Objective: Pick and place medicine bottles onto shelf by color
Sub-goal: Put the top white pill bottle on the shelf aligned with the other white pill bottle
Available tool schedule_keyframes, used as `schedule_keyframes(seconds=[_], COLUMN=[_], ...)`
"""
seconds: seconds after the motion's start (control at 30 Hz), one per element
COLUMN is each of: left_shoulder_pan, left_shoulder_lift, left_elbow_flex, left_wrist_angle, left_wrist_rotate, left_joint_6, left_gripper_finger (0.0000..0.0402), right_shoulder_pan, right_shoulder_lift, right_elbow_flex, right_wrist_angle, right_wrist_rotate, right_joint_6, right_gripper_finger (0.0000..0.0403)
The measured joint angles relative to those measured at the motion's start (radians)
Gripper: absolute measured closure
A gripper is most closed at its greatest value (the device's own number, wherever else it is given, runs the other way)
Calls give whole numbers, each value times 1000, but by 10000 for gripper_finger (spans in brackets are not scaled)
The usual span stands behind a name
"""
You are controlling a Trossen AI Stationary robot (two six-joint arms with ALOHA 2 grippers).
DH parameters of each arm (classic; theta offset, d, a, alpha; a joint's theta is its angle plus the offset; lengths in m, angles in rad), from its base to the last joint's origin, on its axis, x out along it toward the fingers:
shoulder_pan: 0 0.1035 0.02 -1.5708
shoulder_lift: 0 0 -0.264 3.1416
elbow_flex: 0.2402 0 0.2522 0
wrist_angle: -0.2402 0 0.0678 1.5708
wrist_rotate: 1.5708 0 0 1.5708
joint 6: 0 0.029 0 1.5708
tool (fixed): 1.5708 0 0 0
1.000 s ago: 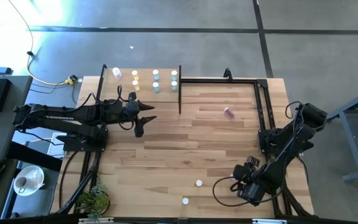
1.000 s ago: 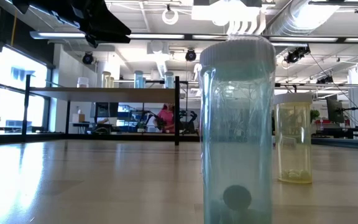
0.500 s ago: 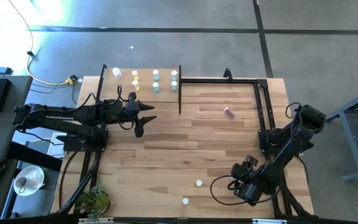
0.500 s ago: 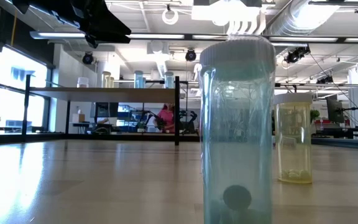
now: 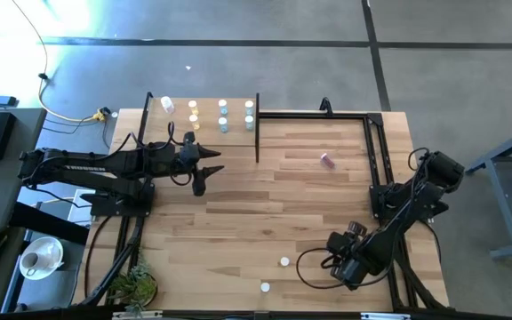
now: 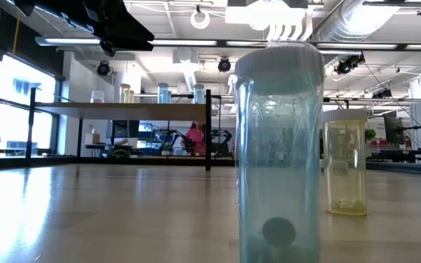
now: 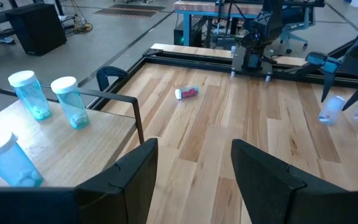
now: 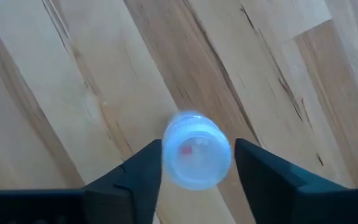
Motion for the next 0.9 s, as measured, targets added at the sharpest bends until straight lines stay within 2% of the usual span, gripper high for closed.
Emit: schedule_keyframes(seconds=[0.17,0.27,0.6,0.9], left_shoulder_pan=[0,0,0,0], left_shoulder_lift=[0,0,0,0], left_elbow_flex=[0,0,0,0], left_wrist_angle=[0,0,0,0], left_wrist_rotate=[0,0,0,0], left_joint_6=[0,0,0,0], left_gripper_finger=[206,206,206,206], right_shoulder_pan=[-11,-11,-23,-123], right_shoulder_lift=[0,0,-5,-55], right_elbow_flex=[0,0,0,0], right_wrist_angle=[3,3,6,34], right_wrist_rotate=[2,5,31,55], right_joint_6=[-17,-33,-54,-163], right_gripper_finger=[267,280,271,270])
